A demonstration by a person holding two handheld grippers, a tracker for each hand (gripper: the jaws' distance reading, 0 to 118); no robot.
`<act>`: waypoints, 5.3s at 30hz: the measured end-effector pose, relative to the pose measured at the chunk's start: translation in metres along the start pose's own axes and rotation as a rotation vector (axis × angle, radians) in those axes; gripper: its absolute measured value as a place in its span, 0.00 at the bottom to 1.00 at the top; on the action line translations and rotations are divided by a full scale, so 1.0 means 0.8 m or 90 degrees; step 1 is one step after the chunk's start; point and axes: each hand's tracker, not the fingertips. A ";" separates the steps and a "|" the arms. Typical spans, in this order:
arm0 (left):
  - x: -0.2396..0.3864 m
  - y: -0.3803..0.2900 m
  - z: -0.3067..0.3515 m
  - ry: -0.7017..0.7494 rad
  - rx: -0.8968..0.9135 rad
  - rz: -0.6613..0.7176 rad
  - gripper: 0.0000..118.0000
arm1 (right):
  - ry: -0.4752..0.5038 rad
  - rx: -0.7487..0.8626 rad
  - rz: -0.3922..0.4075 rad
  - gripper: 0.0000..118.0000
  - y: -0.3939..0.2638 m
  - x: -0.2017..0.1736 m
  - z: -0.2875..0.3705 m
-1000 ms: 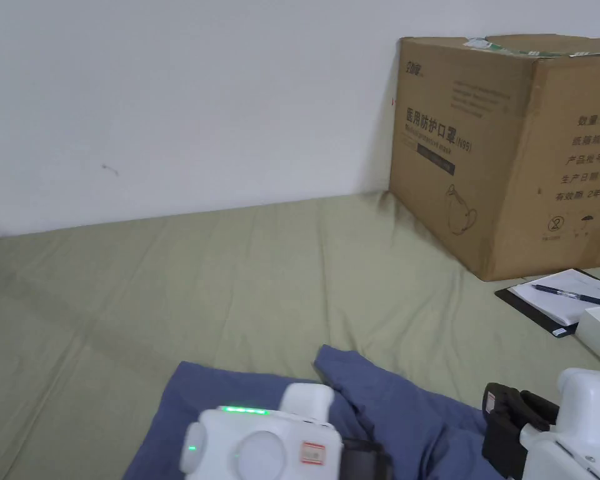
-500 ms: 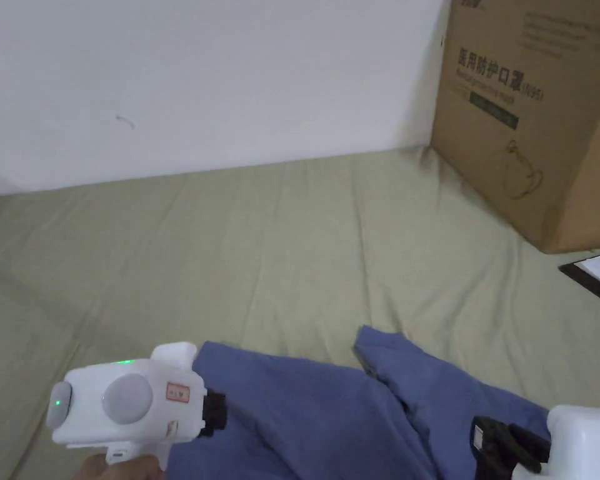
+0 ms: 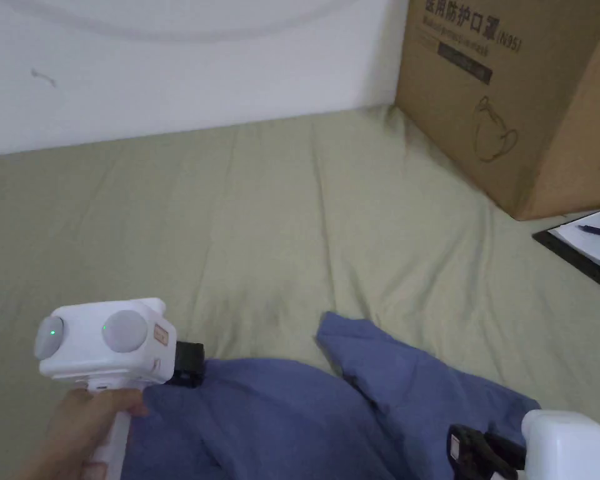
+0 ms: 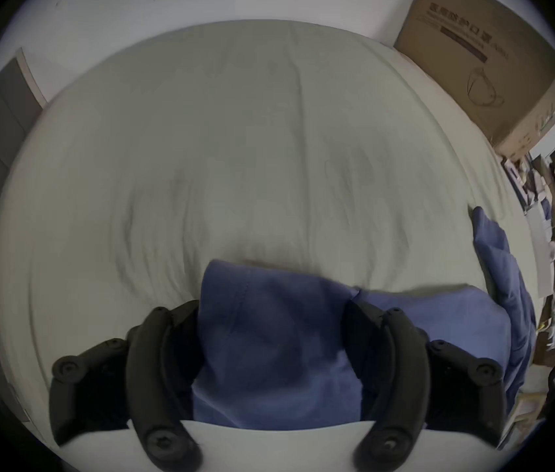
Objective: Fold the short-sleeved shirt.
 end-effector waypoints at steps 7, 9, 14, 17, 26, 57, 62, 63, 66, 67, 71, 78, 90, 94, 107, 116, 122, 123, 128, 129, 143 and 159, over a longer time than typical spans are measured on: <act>-0.014 -0.002 0.028 0.014 0.018 -0.011 0.02 | 0.067 -0.059 0.013 0.13 0.045 0.027 -0.030; -0.022 -0.005 0.040 -0.024 0.014 0.022 0.02 | 0.060 -0.084 0.050 0.51 0.065 0.034 -0.051; -0.038 -0.032 0.094 -0.066 0.054 0.028 0.02 | 0.034 -0.193 0.155 0.95 0.116 0.049 -0.142; -0.046 -0.048 0.127 -0.072 0.083 0.025 0.02 | 0.029 -0.269 0.213 0.95 0.129 0.051 -0.209; -0.059 -0.070 0.176 -0.076 0.119 -0.002 0.02 | 0.001 -0.402 0.236 0.74 0.118 0.034 -0.304; -0.158 -0.163 0.520 0.006 0.412 0.069 0.02 | 0.112 0.034 0.147 0.04 0.316 -0.043 0.148; -0.177 -0.155 0.583 0.033 0.452 0.075 0.02 | 0.177 0.045 0.081 0.04 0.347 -0.052 0.171; -0.181 -0.150 0.590 0.034 0.459 0.081 0.02 | 0.181 0.047 0.085 0.04 0.353 -0.058 0.171; -0.189 -0.116 0.607 0.057 0.467 0.084 0.02 | 0.174 0.053 0.092 0.04 0.387 -0.093 0.163; -0.192 -0.101 0.611 0.069 0.469 0.087 0.02 | 0.170 0.054 0.096 0.04 0.402 -0.105 0.159; -0.205 -0.046 0.634 0.091 0.480 0.094 0.02 | 0.174 0.074 0.087 0.04 0.470 -0.145 0.156; -0.224 0.055 0.688 0.133 0.531 0.109 0.02 | 0.192 0.145 0.092 0.04 0.594 -0.199 0.172; -0.234 0.161 0.712 0.163 0.624 0.094 0.02 | 0.161 0.223 0.104 0.04 0.677 -0.237 0.169; -0.232 0.157 0.657 0.188 0.621 0.079 0.02 | 0.157 0.195 0.117 0.04 0.663 -0.239 0.118; -0.322 0.111 0.293 0.101 0.362 0.164 0.02 | 0.105 -0.080 0.120 0.04 0.458 -0.225 -0.198; -0.327 -0.047 0.202 0.052 0.262 0.190 0.02 | 0.152 -0.205 0.055 0.04 0.276 -0.151 -0.224; -0.322 -0.198 0.249 -0.005 0.237 0.242 0.02 | 0.213 -0.191 0.055 0.04 0.168 -0.086 -0.106; -0.317 -0.221 0.258 0.000 0.235 0.235 0.02 | 0.226 -0.216 0.044 0.04 0.149 -0.079 -0.091; -0.290 -0.327 0.283 0.008 0.178 0.233 0.02 | 0.175 -0.266 0.097 0.04 0.045 -0.065 -0.008; -0.285 -0.347 0.286 0.006 0.176 0.234 0.02 | 0.181 -0.278 0.094 0.04 0.026 -0.058 0.006; -0.274 -0.465 0.281 0.064 0.104 0.232 0.90 | 0.082 -0.336 0.093 0.85 -0.094 -0.013 0.061; -0.241 -0.345 0.376 0.113 0.303 0.192 0.00 | 0.137 -0.177 0.118 0.00 0.071 -0.051 0.031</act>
